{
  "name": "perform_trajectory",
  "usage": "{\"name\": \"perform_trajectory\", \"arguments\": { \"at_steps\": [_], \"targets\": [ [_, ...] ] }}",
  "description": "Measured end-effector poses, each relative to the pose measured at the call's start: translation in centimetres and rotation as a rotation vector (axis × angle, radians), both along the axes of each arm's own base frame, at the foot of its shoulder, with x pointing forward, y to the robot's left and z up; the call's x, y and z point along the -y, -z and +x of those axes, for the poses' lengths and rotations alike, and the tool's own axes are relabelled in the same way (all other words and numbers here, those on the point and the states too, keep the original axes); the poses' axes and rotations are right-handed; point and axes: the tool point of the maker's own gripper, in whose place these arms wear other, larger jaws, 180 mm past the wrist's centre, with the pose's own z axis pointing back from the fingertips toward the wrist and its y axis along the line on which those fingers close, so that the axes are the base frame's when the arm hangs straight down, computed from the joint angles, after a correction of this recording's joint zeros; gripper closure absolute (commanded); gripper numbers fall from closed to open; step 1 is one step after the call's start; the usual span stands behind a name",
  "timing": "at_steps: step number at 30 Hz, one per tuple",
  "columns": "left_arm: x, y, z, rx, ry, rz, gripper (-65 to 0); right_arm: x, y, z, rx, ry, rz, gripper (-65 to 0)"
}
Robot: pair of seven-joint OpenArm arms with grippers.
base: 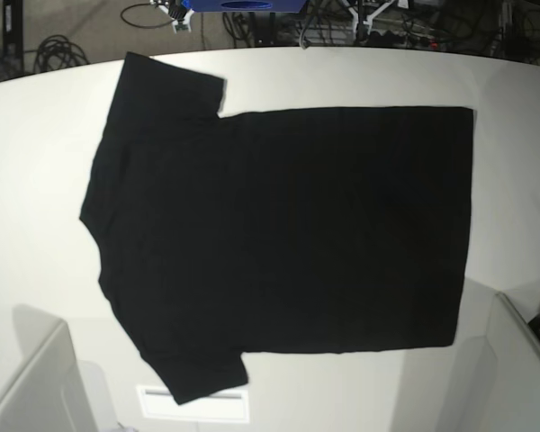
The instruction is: Fold the T-shirt properly
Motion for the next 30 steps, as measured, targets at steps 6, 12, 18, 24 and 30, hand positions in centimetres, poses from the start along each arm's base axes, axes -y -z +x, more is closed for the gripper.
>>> {"name": "perform_trajectory", "arguments": {
  "at_steps": [6, 12, 18, 24, 30],
  "targets": [
    [0.0, 0.0, 0.1, 0.001, 0.005, 0.000, 0.0, 0.0, 0.0, 0.0, 0.000, 0.000, 0.000, 0.0],
    [-0.2, 0.0, 0.1, 0.001, 0.006, 0.002, 0.0, 0.0, 0.0, 0.0, 0.000, 0.000, 0.000, 0.0],
    [-2.1, -0.4, 0.0, 0.014, 0.023, 0.027, 0.0, 1.2, -0.1, -1.0, -0.005, 0.003, -0.018, 0.0],
    [-5.0, -2.6, -1.9, 0.077, 0.070, 0.066, 0.0, 2.0, -1.3, -6.4, -0.055, 0.065, -0.044, 0.0],
    [-6.3, -5.9, -4.2, 0.123, 0.115, 0.076, 0.0, 5.6, -4.3, -7.6, -0.056, 0.182, -0.138, 0.0]
  ]
}}
